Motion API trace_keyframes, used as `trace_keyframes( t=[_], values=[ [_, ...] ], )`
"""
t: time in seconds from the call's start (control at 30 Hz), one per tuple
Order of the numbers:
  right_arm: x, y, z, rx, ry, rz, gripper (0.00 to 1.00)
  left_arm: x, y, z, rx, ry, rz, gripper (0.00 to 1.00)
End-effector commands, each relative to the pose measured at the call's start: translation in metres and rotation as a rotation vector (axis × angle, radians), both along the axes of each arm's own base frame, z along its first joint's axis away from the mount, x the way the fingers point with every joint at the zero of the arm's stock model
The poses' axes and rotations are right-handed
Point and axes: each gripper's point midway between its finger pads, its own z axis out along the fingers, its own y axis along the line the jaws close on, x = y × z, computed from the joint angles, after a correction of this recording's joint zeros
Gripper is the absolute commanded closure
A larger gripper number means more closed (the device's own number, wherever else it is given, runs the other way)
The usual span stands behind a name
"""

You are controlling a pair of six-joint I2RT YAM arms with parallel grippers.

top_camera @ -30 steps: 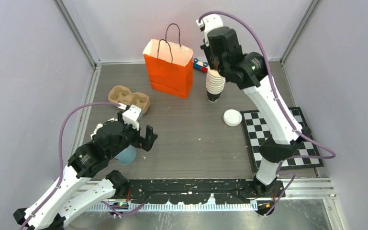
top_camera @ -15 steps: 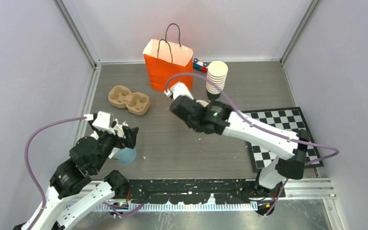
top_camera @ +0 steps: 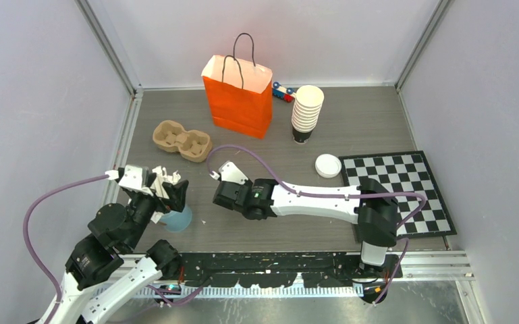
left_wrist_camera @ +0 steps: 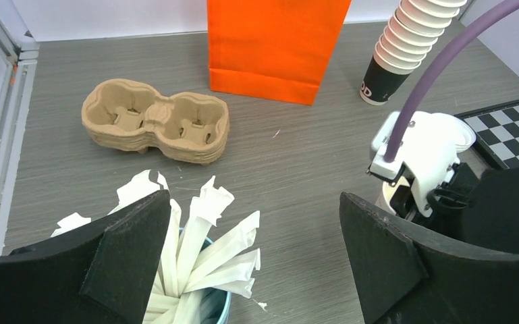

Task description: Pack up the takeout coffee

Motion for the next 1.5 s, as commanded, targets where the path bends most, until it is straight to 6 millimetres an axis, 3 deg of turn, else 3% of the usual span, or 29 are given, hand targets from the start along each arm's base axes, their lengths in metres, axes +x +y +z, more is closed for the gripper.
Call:
trace_keyframes(
  t=[0.0, 0.17, 0.4, 0.5, 0.63, 0.83, 1.0, 1.1, 1.2, 1.47],
  values=[
    [0.001, 0.01, -0.003, 0.077, -0.016, -0.047, 0.88, 0.002, -0.003, 0.013, -0.043, -0.041, -0.006, 0.03],
    [-0.002, 0.008, 0.009, 0.117, -0.009, -0.043, 0.72, 0.002, -0.005, 0.012, -0.039, -0.04, -0.015, 0.03],
    [0.0, -0.008, 0.057, 0.238, -0.03, -0.042, 0.65, 0.003, -0.011, 0.01, -0.026, -0.028, -0.037, 0.03],
    [0.011, -0.026, 0.074, 0.284, -0.048, -0.076, 0.64, 0.003, -0.013, 0.009, -0.021, -0.025, -0.047, 0.03],
    [0.049, -0.078, 0.078, 0.309, -0.087, -0.239, 0.63, 0.004, -0.017, 0.008, -0.015, -0.019, -0.061, 0.03],
    [0.105, -0.172, 0.054, 0.305, -0.122, -0.536, 0.64, 0.004, -0.023, 0.006, -0.008, -0.008, -0.086, 0.02],
    [0.136, -0.219, 0.021, 0.271, -0.097, -0.676, 0.61, 0.005, -0.026, 0.004, 0.002, 0.003, -0.096, 0.02],
    [0.15, -0.23, -0.009, 0.249, -0.031, -0.706, 0.6, 0.004, -0.026, 0.004, 0.001, 0.0, -0.1, 0.02],
    [0.16, -0.235, -0.025, 0.222, 0.013, -0.705, 0.6, 0.004, -0.025, 0.004, -0.001, -0.004, -0.096, 0.02],
    [0.171, -0.233, -0.042, 0.207, 0.071, -0.674, 0.57, 0.004, -0.026, 0.006, -0.008, -0.016, -0.103, 0.02]
  ],
)
